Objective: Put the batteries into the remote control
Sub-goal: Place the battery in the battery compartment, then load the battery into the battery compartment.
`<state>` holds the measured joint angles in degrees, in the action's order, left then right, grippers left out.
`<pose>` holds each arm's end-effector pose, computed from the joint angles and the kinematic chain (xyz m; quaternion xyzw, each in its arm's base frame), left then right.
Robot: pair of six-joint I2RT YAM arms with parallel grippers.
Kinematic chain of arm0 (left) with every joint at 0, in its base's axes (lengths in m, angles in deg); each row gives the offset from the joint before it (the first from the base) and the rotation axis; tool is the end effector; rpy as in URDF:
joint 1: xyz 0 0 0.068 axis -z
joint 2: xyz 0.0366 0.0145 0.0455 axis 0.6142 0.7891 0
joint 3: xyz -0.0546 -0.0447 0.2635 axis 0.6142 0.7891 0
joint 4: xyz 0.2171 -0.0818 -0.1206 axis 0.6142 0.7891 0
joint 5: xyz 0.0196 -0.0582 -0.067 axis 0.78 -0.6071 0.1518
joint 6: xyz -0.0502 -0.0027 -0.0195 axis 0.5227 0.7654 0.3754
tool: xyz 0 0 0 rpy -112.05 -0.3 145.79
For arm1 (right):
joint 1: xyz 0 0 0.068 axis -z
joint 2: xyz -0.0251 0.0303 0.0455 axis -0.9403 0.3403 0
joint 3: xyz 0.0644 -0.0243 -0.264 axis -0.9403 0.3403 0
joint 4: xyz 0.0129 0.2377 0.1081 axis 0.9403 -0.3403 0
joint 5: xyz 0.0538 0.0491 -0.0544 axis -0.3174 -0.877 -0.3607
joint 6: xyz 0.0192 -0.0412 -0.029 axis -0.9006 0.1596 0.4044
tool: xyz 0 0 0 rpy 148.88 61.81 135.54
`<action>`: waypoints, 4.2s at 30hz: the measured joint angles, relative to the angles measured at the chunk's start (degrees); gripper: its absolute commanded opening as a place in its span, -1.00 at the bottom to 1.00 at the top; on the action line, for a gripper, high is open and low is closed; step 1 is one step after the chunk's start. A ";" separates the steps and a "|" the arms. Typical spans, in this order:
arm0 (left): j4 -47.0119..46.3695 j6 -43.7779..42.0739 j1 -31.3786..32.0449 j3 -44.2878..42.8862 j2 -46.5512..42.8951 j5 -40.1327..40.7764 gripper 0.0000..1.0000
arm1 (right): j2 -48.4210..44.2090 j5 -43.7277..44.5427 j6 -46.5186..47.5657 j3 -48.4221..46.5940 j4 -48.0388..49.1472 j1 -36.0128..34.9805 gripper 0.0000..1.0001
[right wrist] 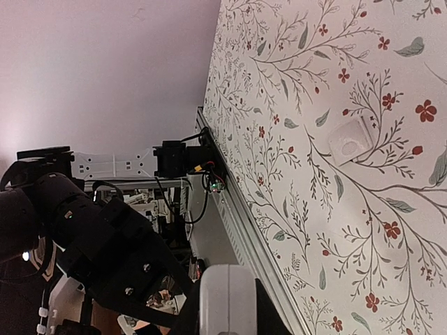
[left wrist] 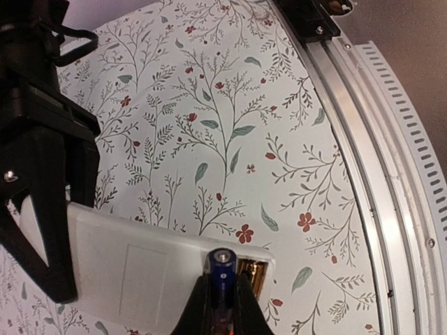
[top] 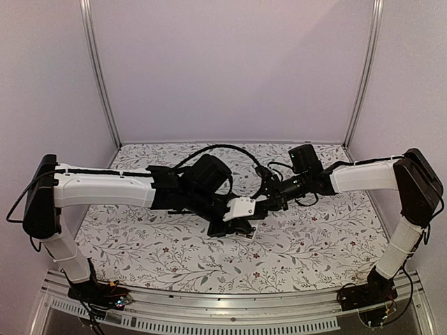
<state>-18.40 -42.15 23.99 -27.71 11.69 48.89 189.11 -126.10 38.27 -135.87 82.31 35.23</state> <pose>0.1680 -0.3388 0.2413 0.7134 0.5800 -0.2391 0.3122 0.2737 0.2290 0.1980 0.1555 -0.7919 -0.5904 0.0141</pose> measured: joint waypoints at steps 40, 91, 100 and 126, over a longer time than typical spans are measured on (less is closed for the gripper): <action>-2.75 9.68 -0.26 2.75 -10.10 7.21 0.99 | 0.09 -2.12 -4.87 1.86 6.84 -0.74 -1.00; -22.62 62.99 -6.54 13.73 -6.43 -11.82 0.32 | -0.24 -1.79 -3.82 -3.06 8.28 -0.70 -1.00; -21.51 62.42 -6.51 13.46 -5.90 -11.58 -0.03 | -0.26 -2.14 -4.00 -3.06 8.35 -0.70 -1.00; -26.51 63.01 -9.68 17.44 -7.43 -18.01 -0.10 | -1.11 -3.23 -5.75 -2.99 13.49 -0.63 -1.00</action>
<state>-44.91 20.86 14.31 -10.27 4.25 30.88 188.00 -129.34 32.52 -138.86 95.79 34.60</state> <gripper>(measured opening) 0.499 0.144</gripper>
